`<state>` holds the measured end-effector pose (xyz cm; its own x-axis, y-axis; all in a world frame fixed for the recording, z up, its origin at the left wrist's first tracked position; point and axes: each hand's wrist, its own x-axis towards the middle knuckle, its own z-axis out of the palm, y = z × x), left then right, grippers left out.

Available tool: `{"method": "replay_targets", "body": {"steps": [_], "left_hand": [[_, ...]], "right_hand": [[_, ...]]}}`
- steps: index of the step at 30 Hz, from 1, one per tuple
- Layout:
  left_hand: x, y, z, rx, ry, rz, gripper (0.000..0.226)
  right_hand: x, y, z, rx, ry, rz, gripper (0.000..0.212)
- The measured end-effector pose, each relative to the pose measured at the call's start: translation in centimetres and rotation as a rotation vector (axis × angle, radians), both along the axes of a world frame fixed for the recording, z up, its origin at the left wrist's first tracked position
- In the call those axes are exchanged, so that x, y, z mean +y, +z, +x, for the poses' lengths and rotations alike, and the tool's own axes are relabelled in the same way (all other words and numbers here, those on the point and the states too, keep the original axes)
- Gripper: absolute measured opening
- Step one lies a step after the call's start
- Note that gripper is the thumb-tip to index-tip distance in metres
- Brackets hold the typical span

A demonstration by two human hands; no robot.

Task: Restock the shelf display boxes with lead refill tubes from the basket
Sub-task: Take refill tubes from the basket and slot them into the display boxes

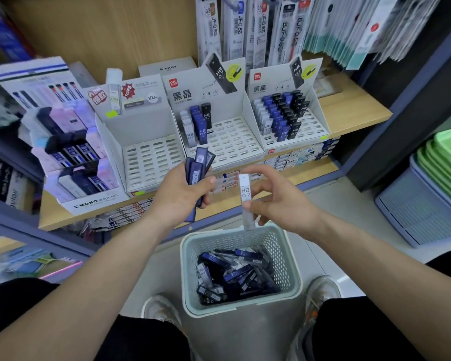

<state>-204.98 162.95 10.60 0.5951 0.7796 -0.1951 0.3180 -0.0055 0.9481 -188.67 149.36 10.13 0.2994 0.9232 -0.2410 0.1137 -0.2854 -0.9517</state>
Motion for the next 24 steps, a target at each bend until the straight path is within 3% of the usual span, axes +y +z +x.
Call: {"method": "replay_targets", "body": {"steps": [8, 14, 24], "left_hand": [[2.0, 2.4, -2.6, 0.036, -0.014, -0.030, 0.009], [3.8, 1.7, -4.8, 0.074, 0.125, -0.023, 0.011], [6.8, 0.8, -4.2, 0.066, 0.162, -0.022, 0.010]], "right_hand": [[5.4, 3.7, 1.1, -0.173, -0.206, 0.158, 0.014], [10.9, 4.5, 1.6, -0.461, -0.162, 0.265, 0.011], [15.4, 1.5, 1.2, -0.542, -0.096, 0.220, 0.014]]}}
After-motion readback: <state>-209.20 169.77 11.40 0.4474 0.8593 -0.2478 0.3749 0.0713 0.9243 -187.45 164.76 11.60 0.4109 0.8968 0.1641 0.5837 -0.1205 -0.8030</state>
